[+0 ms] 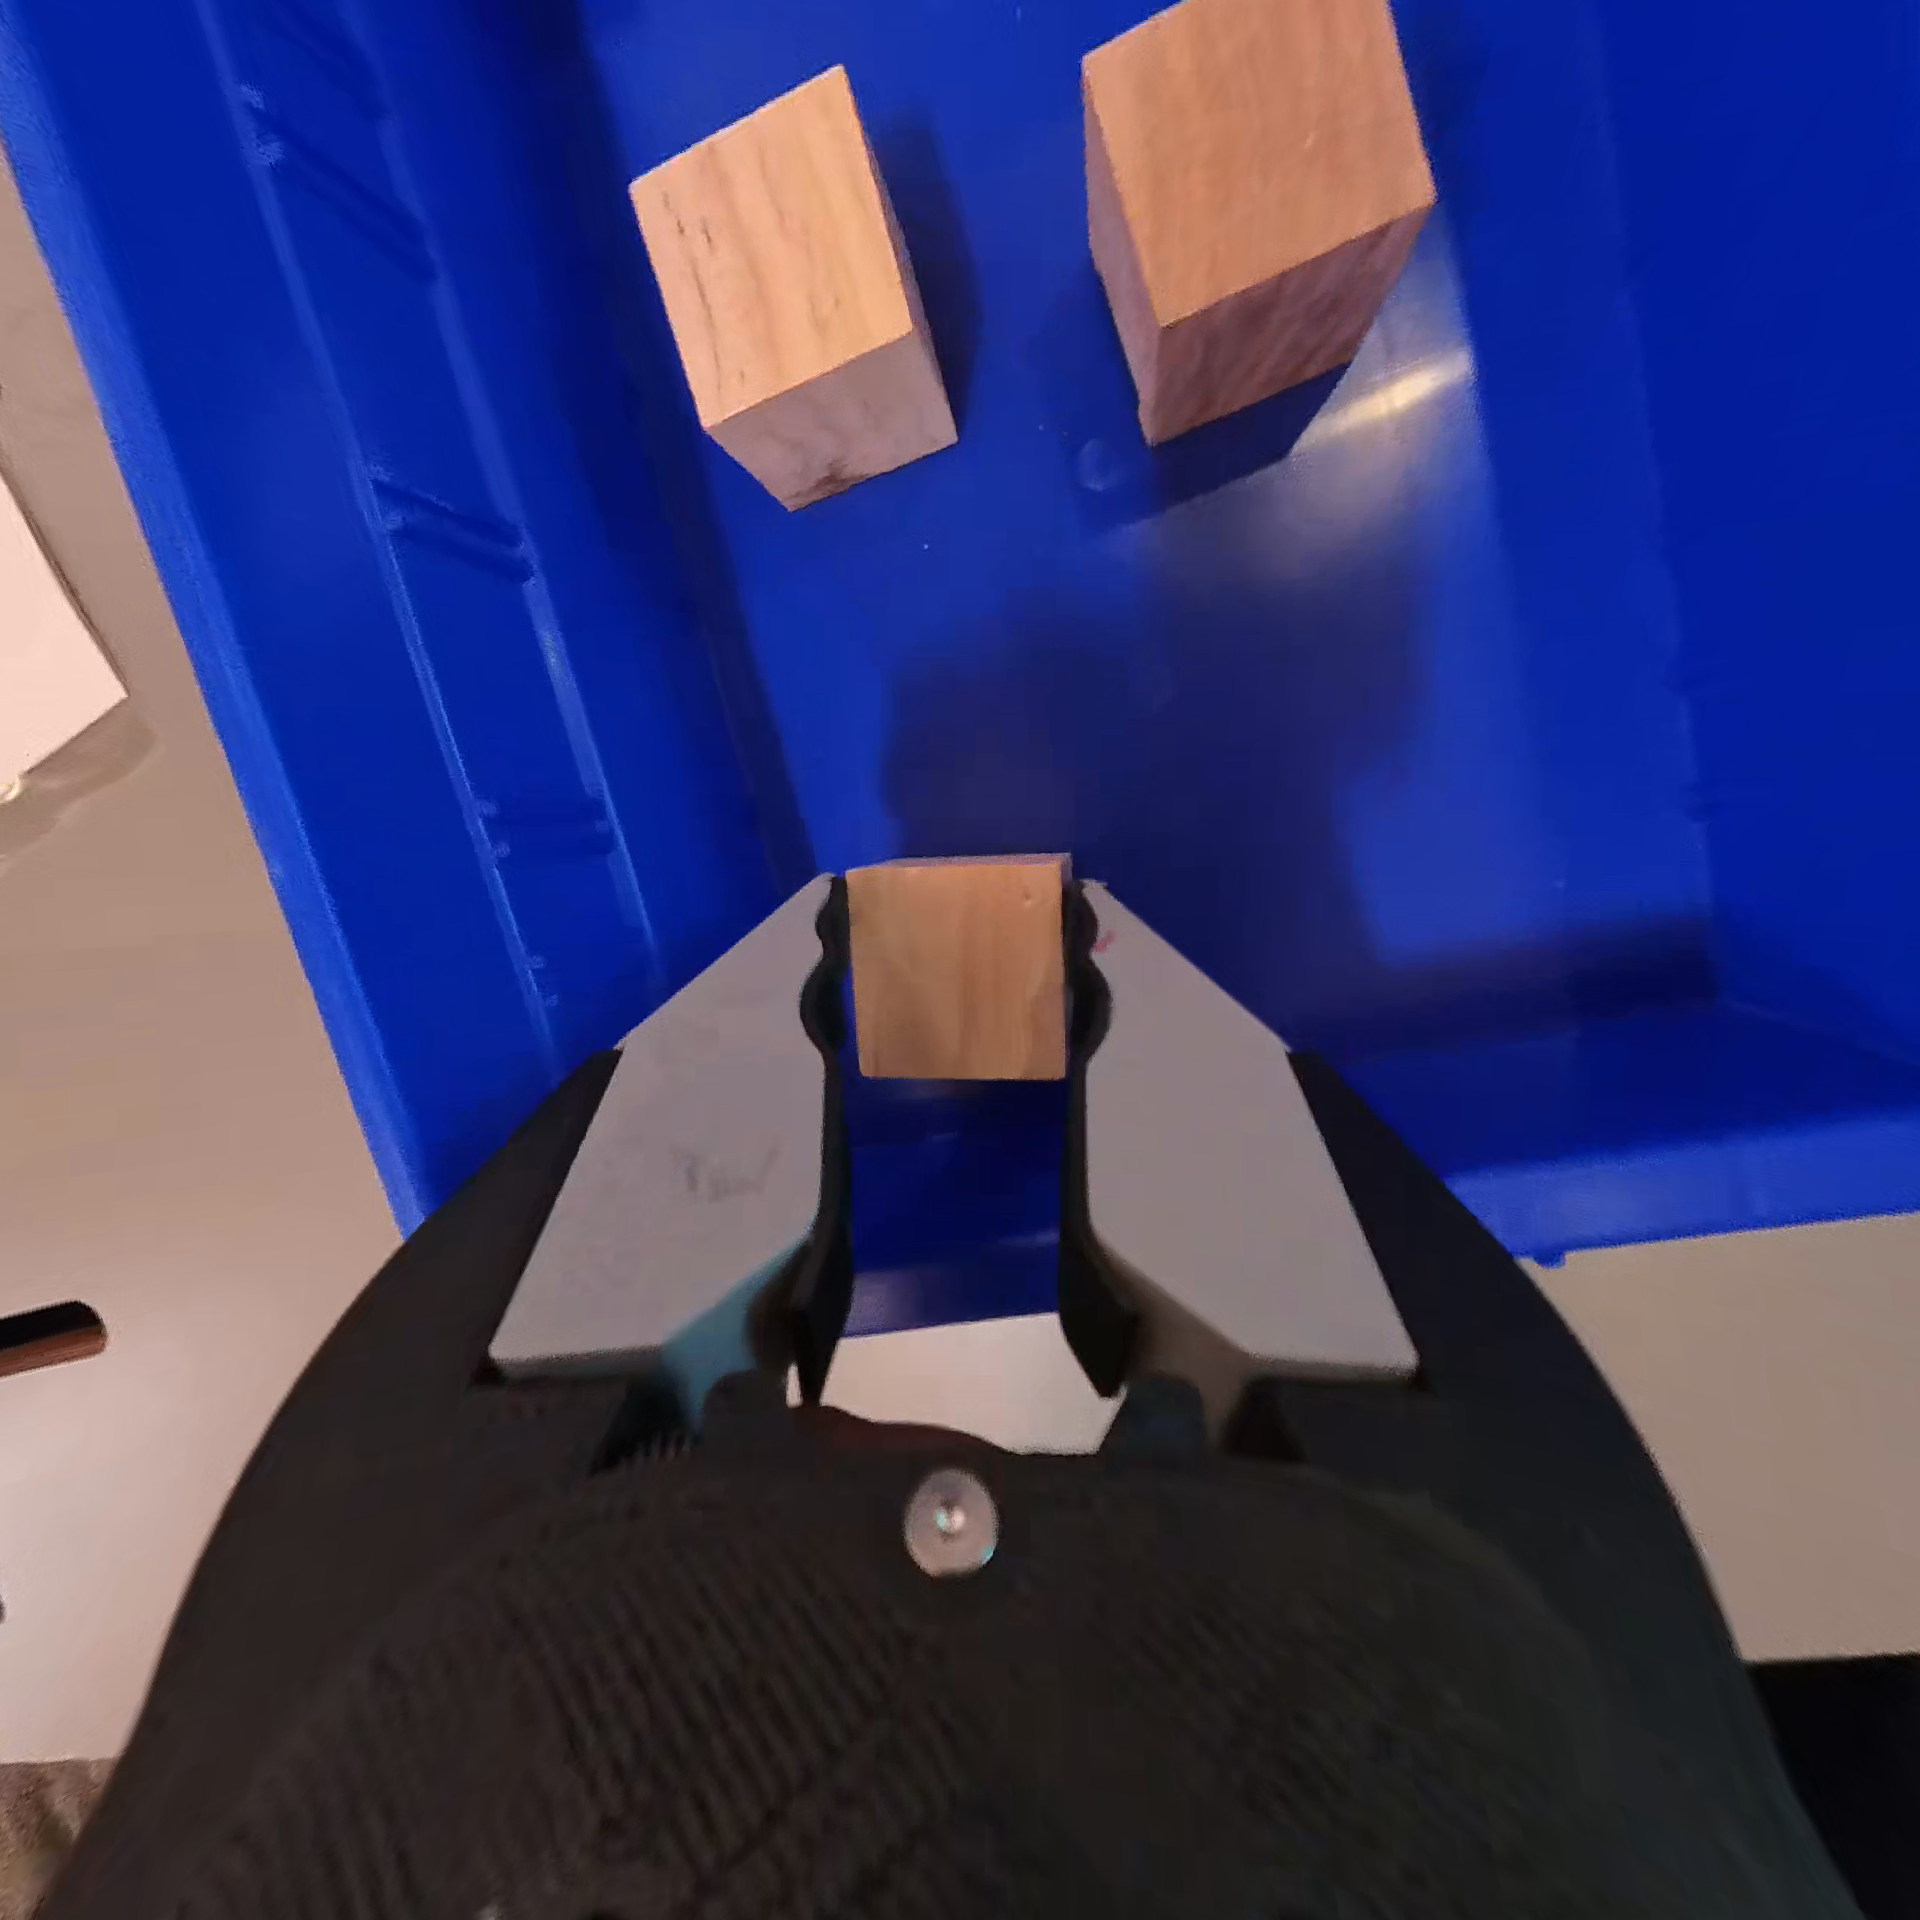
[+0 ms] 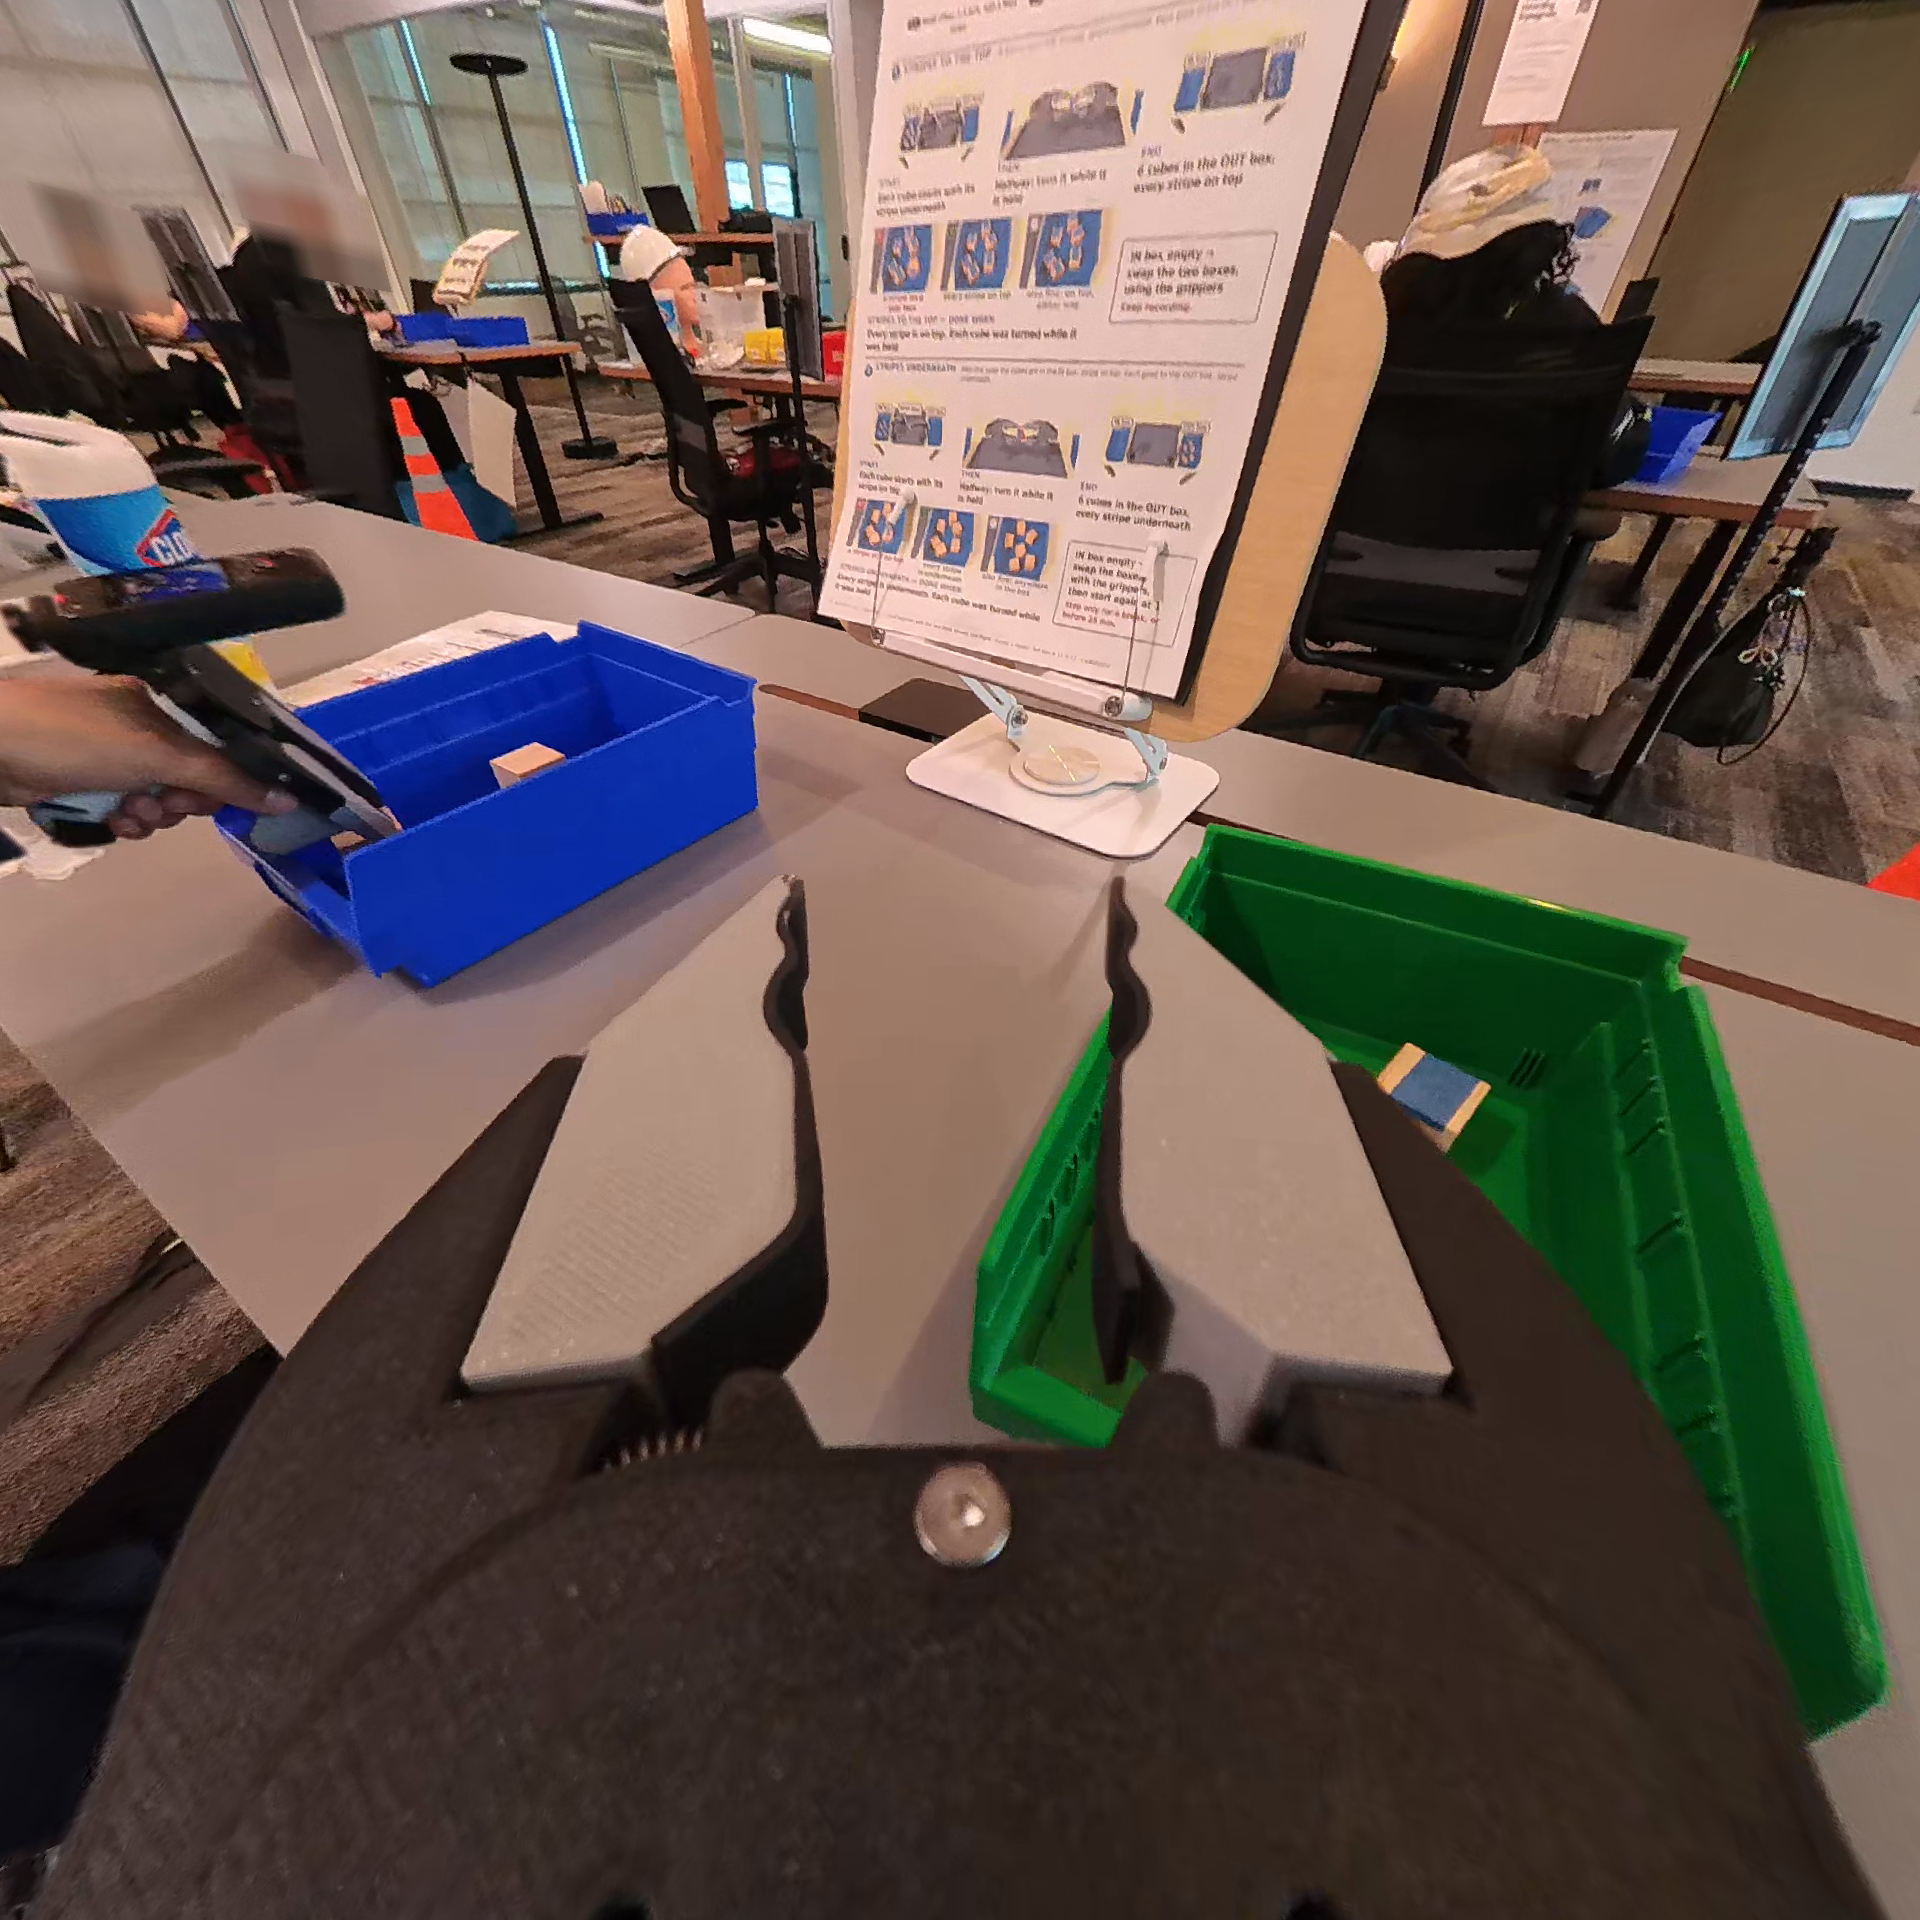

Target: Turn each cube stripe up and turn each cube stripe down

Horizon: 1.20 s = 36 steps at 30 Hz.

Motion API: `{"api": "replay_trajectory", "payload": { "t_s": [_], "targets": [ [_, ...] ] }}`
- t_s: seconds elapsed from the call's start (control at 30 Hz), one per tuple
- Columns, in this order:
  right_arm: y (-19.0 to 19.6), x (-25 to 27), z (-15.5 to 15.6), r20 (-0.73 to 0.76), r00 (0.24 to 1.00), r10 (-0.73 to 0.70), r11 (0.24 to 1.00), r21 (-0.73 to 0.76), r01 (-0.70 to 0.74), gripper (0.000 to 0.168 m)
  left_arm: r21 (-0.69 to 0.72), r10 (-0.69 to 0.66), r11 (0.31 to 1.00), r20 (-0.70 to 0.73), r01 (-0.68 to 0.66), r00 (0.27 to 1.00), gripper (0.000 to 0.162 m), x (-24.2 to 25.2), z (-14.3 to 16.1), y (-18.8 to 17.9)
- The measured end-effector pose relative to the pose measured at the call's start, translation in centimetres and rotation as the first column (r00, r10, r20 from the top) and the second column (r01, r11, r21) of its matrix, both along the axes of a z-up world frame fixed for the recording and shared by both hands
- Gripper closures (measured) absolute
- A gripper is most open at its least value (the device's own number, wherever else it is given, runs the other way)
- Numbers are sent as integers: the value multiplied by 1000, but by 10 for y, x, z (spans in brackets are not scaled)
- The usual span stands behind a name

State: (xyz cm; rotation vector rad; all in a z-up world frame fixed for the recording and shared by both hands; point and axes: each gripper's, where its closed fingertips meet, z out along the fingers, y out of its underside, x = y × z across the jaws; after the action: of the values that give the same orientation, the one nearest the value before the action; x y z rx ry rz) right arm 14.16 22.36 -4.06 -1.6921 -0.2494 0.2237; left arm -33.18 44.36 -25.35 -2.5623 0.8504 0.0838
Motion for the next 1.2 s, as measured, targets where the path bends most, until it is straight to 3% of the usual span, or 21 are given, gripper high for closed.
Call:
{"api": "replay_trajectory", "payload": {
  "t_s": [0.1,0.2,0.3,0.37,0.43,0.53,0.6,0.7,0.8,0.87,1.07,1.2],
  "targets": [
    [-1,2,2,-1,1000,-6,1000,18,6,115,19,-28,999,2,28,1000,122,3,2,4],
    [-2,2,4,-17,1000,6,1000,25,-6,115,162,-69,985,47,60,997,122,10,16,13],
    [-1,-2,3,-63,997,52,998,23,-51,115,364,-135,929,145,74,980,122,27,53,10],
    [3,-9,-2,-113,989,98,995,2,-98,115,510,-255,855,254,94,933,122,52,88,-7],
    [7,-22,-6,-169,973,160,986,-17,-165,116,652,-473,742,341,158,813,122,87,124,-44],
    [10,-60,-11,-266,917,297,950,-14,-312,116,876,-802,444,293,191,521,122,132,172,-124],
    [14,-92,-25,-327,870,370,911,-55,-408,114,948,-927,257,188,185,323,122,151,186,-181],
    [5,-151,-43,-440,732,521,781,-101,-616,108,969,-969,138,89,206,230,122,170,185,-227],
    [-22,-204,-40,-598,475,645,573,-33,-819,105,980,-988,58,29,192,150,122,181,183,-258],
    [-35,-228,-41,-661,356,660,471,-4,-882,103,976,-991,31,2,217,131,122,188,181,-269],
    [-60,-263,-47,-733,196,651,306,18,-952,105,954,-980,-80,-128,288,152,122,209,172,-291],
    [-55,-270,-63,-721,260,643,333,-43,-942,120,951,-982,-75,-123,301,146,122,217,164,-291]
  ]
}}
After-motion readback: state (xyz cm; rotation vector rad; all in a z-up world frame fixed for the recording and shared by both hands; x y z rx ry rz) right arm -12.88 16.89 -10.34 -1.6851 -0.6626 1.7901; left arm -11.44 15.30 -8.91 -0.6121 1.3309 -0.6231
